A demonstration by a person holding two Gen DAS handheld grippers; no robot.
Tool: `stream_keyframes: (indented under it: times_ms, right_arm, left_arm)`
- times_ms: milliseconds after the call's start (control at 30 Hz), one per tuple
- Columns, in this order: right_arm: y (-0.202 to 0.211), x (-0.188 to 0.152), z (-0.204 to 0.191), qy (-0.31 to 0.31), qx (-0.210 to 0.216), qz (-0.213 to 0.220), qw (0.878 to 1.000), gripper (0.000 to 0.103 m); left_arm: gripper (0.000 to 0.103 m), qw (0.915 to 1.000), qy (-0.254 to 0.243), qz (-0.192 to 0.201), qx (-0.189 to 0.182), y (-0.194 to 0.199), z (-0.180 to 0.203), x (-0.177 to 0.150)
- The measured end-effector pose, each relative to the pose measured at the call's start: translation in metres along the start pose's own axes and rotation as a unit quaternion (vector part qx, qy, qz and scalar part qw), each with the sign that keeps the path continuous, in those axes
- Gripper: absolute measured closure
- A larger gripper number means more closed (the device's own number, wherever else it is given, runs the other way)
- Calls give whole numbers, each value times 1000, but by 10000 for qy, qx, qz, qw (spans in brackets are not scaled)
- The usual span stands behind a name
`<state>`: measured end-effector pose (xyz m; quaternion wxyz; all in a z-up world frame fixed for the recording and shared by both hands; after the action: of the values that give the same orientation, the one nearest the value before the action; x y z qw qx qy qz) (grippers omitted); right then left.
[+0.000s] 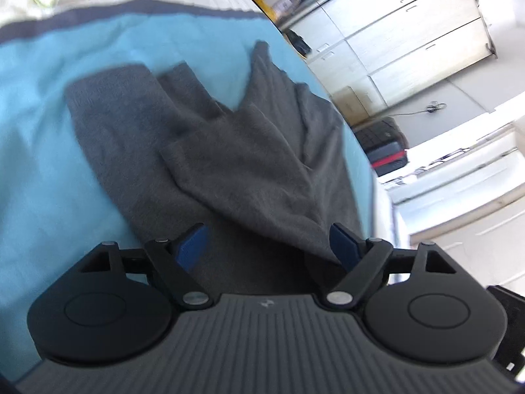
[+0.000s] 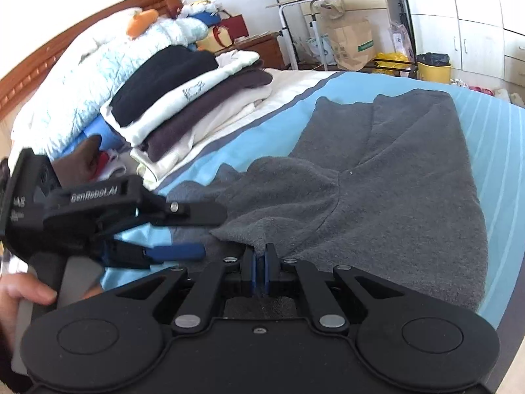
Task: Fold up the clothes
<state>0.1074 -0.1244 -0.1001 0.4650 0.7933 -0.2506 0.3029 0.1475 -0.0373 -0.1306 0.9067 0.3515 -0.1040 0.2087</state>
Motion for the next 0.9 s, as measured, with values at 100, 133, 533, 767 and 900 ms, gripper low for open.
stream_keyframes:
  times_ms: [100,133,533,767,900]
  right_arm:
    - [1,0,-1,-3,20,16,10000,97]
    - [1,-1,-2,28,32,5,10000,97]
    - [24,1,-9,160,-21,411,9990,75]
    - [85,-12,-1,227,-892,988,9908,50]
    - [86,-29,20,-187,-1294,682,9891,50]
  left_arm:
    - [22,9977,488,-153,-455,-2,-2,-3]
    - [22,9957,674,-171,-606,-4,-2,-2]
    - [102,9862,-1125,1203,163,4,47,39]
    - [102,9643,-1162,2089,1143,57,12,72]
    - [102,9663,-863,2150,1123,65,-11,82]
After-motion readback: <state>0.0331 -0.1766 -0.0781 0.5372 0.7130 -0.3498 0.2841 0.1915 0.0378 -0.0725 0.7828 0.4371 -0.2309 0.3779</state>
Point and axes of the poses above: each gripper's, at about its wrist camera, not at the fingertips, and y roughly against the way its jaws point, z to its right, x to its top, the point moved 10 cm from there along -y, roughly the way its jaws point, and after that the axes turned 6 degrees about x, right-handed, at the moved point
